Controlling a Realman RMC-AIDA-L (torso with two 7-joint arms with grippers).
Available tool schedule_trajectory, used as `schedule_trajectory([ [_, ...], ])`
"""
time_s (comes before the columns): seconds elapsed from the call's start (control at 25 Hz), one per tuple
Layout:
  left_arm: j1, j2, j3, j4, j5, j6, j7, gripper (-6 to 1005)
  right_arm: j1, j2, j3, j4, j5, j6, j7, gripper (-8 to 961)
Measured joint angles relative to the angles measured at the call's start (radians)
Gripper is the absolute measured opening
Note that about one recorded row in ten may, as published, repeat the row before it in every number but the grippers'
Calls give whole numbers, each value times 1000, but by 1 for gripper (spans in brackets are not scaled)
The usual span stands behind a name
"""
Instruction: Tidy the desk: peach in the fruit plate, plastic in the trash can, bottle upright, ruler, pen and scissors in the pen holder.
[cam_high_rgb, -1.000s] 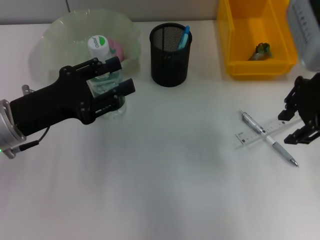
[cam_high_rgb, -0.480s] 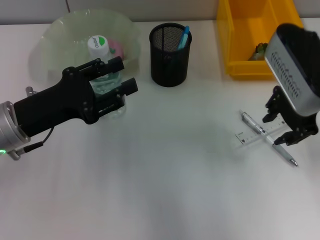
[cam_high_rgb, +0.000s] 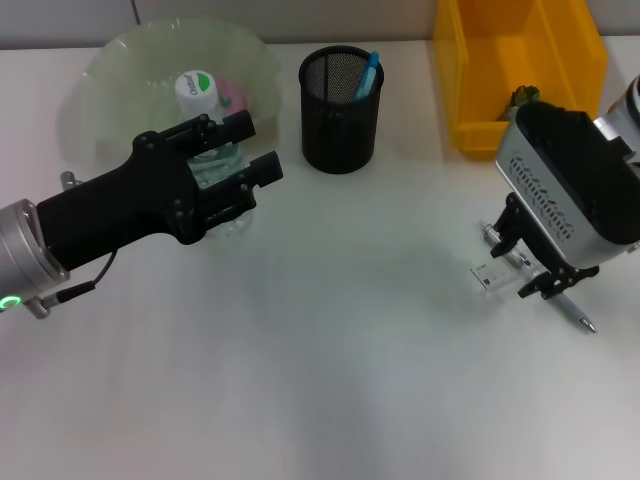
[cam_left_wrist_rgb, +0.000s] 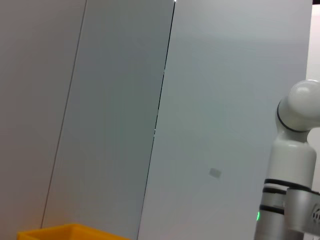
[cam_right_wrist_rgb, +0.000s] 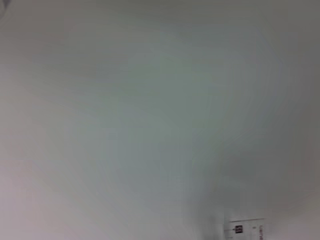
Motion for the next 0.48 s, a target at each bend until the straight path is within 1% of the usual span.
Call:
schedule_trajectory([
  [0.2, -5, -3, -1, -17, 0, 0, 0, 587, -1, 0, -17, 47, 1, 57, -21, 477],
  [0.48, -6, -5, -1, -18, 0, 0, -1, 587, -3, 2, -32, 58, 3, 95, -22, 472],
])
